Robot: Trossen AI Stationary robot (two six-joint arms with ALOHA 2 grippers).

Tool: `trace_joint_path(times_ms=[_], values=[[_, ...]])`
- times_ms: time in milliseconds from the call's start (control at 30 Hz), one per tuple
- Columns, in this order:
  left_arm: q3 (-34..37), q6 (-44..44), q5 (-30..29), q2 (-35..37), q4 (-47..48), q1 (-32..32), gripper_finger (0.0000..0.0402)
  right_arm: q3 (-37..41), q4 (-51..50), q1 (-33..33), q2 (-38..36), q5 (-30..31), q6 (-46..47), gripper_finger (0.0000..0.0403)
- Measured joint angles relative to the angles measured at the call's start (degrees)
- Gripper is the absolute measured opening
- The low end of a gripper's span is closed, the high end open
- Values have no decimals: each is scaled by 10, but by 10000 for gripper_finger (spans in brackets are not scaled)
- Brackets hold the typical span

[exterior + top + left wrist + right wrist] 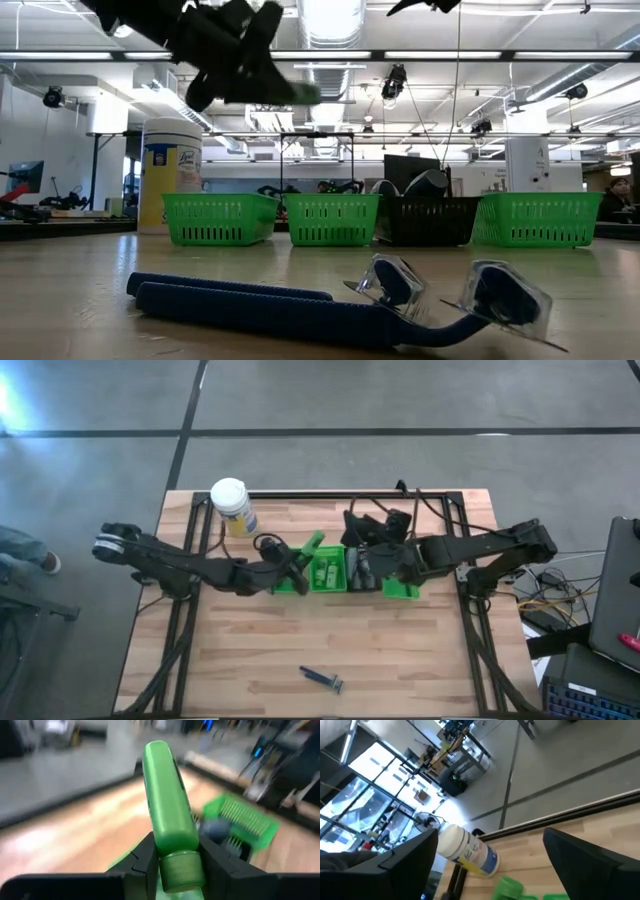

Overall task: Pick & Place Travel size toiletries
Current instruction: Put the green shampoo into the middle green bin

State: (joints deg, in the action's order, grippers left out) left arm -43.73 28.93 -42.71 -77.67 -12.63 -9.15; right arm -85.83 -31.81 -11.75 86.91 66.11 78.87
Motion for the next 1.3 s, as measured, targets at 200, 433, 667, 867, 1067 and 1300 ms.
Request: trace_joint_path(times_ms=[200, 433, 667, 867, 1067, 1300], values=[[-83, 20, 58, -48, 157, 14, 104, 0, -14, 0, -6, 0, 0, 363], [-237, -41, 61, -176, 349, 43, 105, 1, -15, -8, -5, -1, 2, 363], [-306, -65, 104, -247, 456, 52, 110, 2, -55, -35, -15, 1, 21, 363], [-329, -64, 122, -272, 458, 64, 112, 2, -108, -46, -17, 13, 65, 363], [-336, -64, 146, -278, 462, 88, 116, 2, -114, -51, -17, 13, 65, 363], [-333, -60, 215, -273, 441, 96, 146, 2, -120, -51, -17, 13, 63, 363]])
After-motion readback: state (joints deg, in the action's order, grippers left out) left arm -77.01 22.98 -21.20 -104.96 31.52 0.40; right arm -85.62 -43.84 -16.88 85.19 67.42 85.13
